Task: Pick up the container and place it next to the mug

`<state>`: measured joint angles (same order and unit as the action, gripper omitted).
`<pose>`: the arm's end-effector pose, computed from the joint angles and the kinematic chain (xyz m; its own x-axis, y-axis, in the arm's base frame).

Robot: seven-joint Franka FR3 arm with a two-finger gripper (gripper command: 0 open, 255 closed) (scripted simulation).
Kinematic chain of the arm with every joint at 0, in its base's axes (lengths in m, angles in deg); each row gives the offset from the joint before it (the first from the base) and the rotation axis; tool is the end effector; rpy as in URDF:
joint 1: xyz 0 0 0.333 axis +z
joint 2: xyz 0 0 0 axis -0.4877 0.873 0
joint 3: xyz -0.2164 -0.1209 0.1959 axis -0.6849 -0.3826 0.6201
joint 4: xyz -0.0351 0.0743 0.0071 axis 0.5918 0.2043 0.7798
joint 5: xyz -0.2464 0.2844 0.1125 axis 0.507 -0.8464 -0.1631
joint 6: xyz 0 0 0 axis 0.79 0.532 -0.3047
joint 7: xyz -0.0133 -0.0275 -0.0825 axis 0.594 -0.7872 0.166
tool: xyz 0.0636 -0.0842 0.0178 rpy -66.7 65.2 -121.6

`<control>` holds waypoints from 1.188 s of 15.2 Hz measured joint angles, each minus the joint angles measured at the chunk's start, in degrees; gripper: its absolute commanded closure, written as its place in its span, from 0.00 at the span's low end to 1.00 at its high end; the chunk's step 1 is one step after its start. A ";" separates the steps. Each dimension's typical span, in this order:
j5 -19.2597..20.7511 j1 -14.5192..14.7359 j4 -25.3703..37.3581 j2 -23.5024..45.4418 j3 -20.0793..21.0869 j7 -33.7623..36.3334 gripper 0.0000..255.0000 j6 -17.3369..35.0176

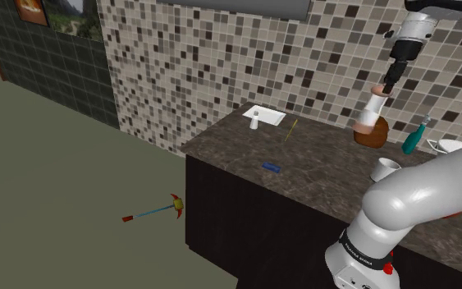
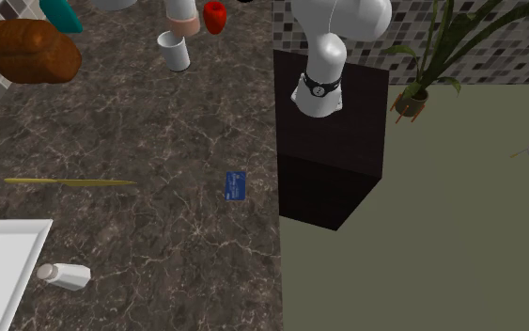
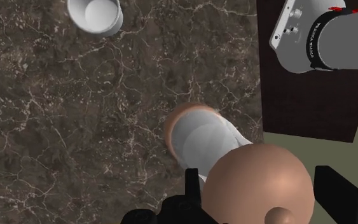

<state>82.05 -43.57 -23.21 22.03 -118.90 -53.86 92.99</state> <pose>0.1752 -0.3593 0.6576 0.9800 0.1990 -0.0022 0.1958 -0.9662 -0.1679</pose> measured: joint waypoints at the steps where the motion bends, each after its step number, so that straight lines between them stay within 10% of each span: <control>1: 0.86 -0.48 -0.12 -0.71 -0.70 -1.16 1.00 -0.36; 18: 13.75 -6.30 -0.61 -9.68 -10.87 -17.49 1.00 -4.03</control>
<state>95.80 -49.88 -23.83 12.35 -129.77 -71.35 88.96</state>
